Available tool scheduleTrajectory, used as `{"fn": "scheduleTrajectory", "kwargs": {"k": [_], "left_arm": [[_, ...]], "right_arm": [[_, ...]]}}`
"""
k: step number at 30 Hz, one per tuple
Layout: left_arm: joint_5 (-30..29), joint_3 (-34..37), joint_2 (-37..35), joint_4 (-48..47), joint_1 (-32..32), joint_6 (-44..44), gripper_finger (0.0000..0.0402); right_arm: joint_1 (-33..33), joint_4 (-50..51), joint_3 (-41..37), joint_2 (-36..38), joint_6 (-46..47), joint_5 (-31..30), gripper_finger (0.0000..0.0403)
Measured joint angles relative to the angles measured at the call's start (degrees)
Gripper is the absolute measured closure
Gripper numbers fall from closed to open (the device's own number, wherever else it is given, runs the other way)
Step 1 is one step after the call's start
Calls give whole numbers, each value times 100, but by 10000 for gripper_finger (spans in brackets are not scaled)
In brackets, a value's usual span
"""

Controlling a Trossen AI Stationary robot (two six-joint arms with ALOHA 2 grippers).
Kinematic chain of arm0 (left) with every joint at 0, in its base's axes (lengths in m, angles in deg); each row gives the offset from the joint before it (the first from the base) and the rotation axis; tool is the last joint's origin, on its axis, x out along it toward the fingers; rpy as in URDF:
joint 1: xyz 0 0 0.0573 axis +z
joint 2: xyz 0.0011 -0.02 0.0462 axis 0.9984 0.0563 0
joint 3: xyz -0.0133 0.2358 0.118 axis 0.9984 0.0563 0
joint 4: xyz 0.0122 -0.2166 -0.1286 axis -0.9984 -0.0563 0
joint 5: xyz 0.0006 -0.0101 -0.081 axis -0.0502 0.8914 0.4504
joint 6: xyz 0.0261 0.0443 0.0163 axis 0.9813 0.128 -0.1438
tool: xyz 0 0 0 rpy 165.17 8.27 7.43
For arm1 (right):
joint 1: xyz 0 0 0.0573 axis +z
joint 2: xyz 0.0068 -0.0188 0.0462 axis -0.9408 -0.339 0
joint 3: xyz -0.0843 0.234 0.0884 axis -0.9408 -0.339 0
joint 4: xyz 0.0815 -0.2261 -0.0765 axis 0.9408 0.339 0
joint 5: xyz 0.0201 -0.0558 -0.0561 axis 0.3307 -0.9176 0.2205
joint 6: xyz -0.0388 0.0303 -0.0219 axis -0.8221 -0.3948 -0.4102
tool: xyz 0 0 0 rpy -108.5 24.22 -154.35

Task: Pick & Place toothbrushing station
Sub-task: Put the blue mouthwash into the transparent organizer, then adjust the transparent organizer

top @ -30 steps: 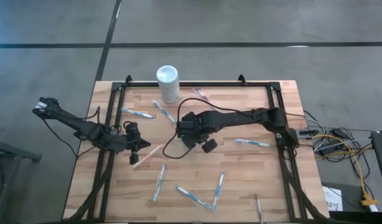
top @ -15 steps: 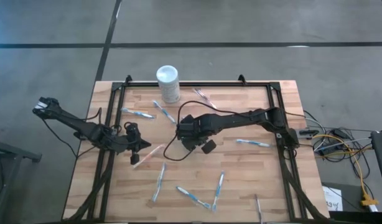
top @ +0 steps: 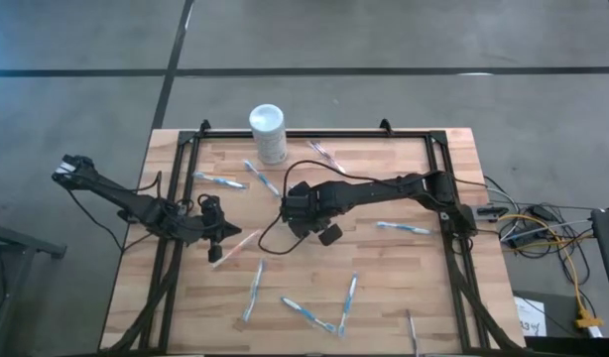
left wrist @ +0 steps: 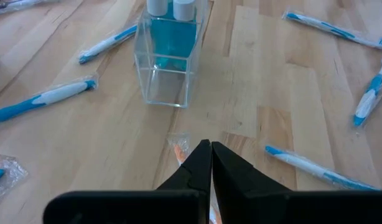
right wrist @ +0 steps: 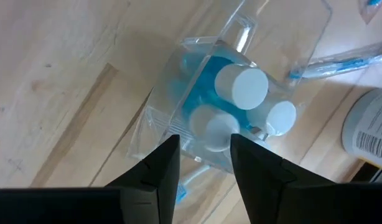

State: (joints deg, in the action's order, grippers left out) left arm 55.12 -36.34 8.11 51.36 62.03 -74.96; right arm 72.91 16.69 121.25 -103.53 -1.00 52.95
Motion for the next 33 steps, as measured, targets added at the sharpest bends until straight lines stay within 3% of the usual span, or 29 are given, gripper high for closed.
{"fn": "scheduleTrajectory", "kwargs": {"k": [11,15,18,24,30,33], "left_arm": [[-4,0,-7,358,0,216,387],[-7,91,56,1043,0,189,388],[-1,495,203,2299,0,388,388],[43,1327,526,4392,0,841,388],[-442,1442,619,4736,35,1168,393],[-586,1046,535,4404,257,1693,398]], "right_arm": [[2,607,-2,718,846,-104,255],[-7,365,-375,1464,1388,729,269],[17,-919,-1486,2244,1466,1281,289],[26,-3955,-4564,4073,1650,1917,341],[-226,-7571,-7304,5852,1903,2240,381],[-537,-8429,-8050,6563,2071,2553,392]]}}
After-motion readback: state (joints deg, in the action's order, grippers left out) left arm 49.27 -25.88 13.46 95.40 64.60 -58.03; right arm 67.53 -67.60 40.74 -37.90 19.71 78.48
